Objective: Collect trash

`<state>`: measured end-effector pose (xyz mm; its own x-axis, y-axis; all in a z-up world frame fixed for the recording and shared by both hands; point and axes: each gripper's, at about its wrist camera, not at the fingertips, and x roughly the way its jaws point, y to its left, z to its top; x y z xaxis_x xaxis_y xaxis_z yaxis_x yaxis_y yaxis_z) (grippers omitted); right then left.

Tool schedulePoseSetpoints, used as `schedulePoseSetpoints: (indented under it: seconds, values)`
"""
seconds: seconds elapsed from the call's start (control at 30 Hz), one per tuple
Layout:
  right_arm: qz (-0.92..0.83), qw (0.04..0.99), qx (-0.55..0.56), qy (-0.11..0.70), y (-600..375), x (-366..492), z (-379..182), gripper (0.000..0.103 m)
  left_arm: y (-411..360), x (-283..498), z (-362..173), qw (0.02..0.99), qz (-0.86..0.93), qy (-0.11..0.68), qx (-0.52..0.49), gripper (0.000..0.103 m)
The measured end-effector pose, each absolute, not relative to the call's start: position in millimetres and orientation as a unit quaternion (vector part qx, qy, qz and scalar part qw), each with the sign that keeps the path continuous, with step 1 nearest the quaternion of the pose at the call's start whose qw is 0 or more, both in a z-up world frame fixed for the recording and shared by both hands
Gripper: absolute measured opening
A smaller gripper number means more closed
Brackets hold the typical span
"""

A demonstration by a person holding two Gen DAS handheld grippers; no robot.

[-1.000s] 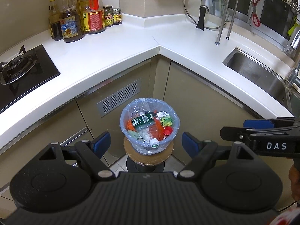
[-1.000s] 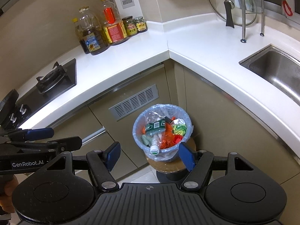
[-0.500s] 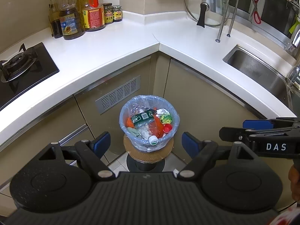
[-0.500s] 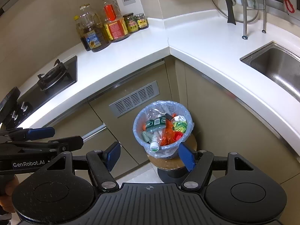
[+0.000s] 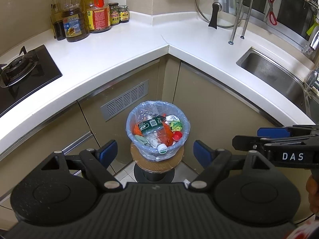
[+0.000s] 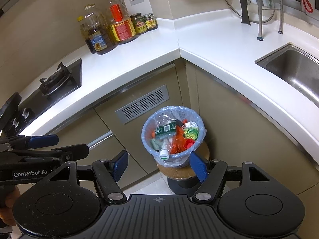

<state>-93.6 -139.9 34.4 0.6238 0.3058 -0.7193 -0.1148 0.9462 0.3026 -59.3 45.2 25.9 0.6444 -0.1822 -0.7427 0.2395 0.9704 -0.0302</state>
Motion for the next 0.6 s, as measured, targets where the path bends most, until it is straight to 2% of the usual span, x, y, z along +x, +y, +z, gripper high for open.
schedulePoseSetpoints:
  seconds: [0.6]
  values:
    - [0.119,0.894,0.112,0.418,-137.1,-92.5,35.2,0.069,46.2,-59.1,25.6,0.906,-0.115,0.405,0.032,0.082]
